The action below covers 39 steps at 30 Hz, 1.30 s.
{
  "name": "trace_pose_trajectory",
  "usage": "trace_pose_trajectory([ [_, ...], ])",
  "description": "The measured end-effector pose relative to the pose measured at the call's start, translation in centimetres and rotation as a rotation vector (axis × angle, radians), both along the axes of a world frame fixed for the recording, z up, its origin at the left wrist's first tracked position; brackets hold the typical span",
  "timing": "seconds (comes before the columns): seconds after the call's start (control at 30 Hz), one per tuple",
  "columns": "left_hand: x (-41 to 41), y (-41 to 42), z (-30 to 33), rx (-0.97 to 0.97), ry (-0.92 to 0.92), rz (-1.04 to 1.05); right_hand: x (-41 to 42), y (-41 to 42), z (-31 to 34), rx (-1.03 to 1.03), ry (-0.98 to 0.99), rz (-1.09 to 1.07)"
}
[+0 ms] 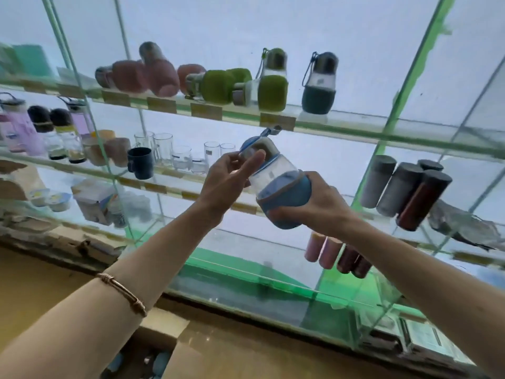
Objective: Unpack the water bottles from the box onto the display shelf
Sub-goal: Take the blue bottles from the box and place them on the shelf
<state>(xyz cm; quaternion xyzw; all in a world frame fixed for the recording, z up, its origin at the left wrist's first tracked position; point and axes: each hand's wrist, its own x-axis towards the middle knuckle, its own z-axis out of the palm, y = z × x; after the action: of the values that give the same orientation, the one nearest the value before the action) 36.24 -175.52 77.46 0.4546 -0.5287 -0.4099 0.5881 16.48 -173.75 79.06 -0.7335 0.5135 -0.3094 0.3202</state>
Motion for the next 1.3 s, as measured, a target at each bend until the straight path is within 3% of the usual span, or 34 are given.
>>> trace_pose_trajectory([
  [0.43, -10.6, -8.8, 8.4, -0.123, -0.082, -0.141, -9.9, -6.3, 7.5, -0.254, 0.076, -0.236],
  [0.8, -11.4, -20.1, 13.0, -0.237, -0.152, -0.131, -10.2, -16.7, 11.9, -0.331, 0.11, -0.308],
  [1.1, -8.8, -24.8, 12.0, -0.455, -0.625, 0.118, -8.3, -24.2, 11.6, -0.317, 0.194, -0.288],
  [1.3, -7.9, -25.3, 11.9, -0.478, -1.014, 0.133, -7.4, -27.2, 10.7, -0.275, 0.192, -0.21],
])
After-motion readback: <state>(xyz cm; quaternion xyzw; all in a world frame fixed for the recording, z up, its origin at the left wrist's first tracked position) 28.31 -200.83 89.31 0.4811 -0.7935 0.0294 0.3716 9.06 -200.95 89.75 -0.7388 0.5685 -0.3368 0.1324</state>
